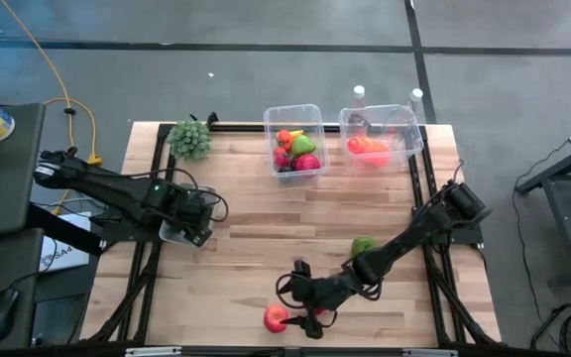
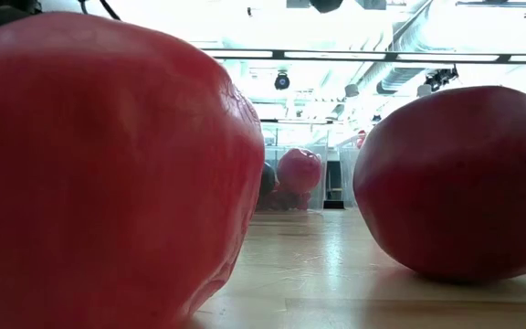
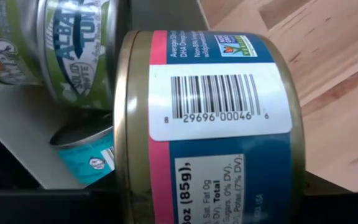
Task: Pick & Place Food Item
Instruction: Put the blue tuna can into the gray bin, then put the green apple into the left transparent bin
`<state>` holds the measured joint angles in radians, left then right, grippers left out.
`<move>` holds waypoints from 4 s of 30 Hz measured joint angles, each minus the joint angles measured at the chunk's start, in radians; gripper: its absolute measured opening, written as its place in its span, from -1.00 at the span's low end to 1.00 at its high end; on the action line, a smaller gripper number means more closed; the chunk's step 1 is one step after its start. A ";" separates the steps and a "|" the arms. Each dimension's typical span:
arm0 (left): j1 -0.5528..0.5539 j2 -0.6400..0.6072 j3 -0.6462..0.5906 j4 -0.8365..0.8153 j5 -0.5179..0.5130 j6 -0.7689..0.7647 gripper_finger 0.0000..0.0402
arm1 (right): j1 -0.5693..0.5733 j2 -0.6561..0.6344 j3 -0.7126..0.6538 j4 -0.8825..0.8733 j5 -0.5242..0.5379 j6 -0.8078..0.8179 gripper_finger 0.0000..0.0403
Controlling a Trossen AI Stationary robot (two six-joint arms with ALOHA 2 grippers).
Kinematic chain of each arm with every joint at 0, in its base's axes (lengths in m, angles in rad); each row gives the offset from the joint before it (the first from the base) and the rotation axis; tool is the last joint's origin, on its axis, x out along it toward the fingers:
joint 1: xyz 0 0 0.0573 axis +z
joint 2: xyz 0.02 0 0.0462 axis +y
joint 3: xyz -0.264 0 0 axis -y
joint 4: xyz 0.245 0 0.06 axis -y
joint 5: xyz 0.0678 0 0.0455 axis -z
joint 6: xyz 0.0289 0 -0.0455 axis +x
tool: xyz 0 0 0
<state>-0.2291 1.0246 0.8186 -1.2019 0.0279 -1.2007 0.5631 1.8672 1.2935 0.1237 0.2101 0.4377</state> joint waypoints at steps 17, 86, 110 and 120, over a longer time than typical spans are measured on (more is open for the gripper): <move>0.098 0.001 -0.052 0.031 -0.026 0.034 -0.02 | -0.002 0.007 -0.001 0.042 -0.030 -0.043 0.68; 0.439 0.001 -0.064 -0.021 -0.040 0.186 -0.05 | 0.000 0.006 -0.001 0.068 -0.026 -0.049 0.68; 0.453 0.005 -0.055 -0.053 -0.030 0.349 0.40 | 0.000 0.006 -0.001 0.068 -0.025 -0.046 0.68; 0.443 -0.049 0.127 -0.152 -0.227 0.365 0.40 | 0.000 0.006 -0.001 0.068 0.000 -0.046 0.68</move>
<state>0.2139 0.9757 0.9453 -1.3540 -0.1988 -0.8353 0.5632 1.8729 1.2926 0.1919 0.2104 0.3920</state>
